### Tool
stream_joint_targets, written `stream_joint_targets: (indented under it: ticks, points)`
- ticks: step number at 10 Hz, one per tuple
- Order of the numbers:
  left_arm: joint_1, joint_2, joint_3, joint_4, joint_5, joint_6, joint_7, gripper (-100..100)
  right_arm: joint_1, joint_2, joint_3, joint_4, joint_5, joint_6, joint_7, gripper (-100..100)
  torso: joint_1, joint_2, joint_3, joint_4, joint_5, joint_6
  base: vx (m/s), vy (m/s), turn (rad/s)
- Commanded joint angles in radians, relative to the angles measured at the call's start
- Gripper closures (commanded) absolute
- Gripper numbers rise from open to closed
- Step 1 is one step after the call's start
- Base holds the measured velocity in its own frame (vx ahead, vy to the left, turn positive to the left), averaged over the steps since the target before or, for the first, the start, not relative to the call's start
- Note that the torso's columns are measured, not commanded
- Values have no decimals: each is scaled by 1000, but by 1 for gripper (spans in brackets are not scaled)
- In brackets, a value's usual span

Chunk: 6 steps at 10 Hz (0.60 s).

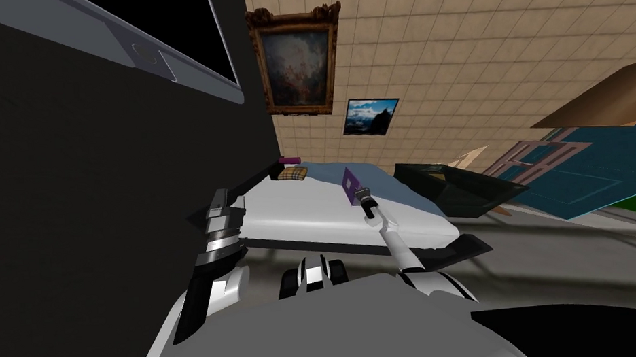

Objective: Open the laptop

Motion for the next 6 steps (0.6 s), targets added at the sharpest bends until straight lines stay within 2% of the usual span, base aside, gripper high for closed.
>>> stream_joint_targets:
  ticks: [1, 2, 5, 6]
  points:
    - [0, 0, 0, 0, 0, 0, 0, 0, 7, 49, -37, 32, -31, -61, -32, 100, -4, -3, -1, -2, -2, 0, 38, -72, -47]
    - [0, 0, 0, 0, 0, 0, 0, 0, 13, 79, -55, 43, -59, -99, -57, 100, -7, -4, -3, -3, -4, 1, 38, -91, -121]
    - [0, 0, 0, 0, 0, 0, 0, 0, 23, 124, -81, 61, -101, -156, -96, 100, -10, -5, -3, -5, -5, 5, 42, -86, -92]
    - [0, 0, 0, 0, 0, 0, 0, 0, 11, 103, -64, 42, -97, -147, -98, 100, -10, -7, -4, -7, -5, 5, 18, -20, -19]
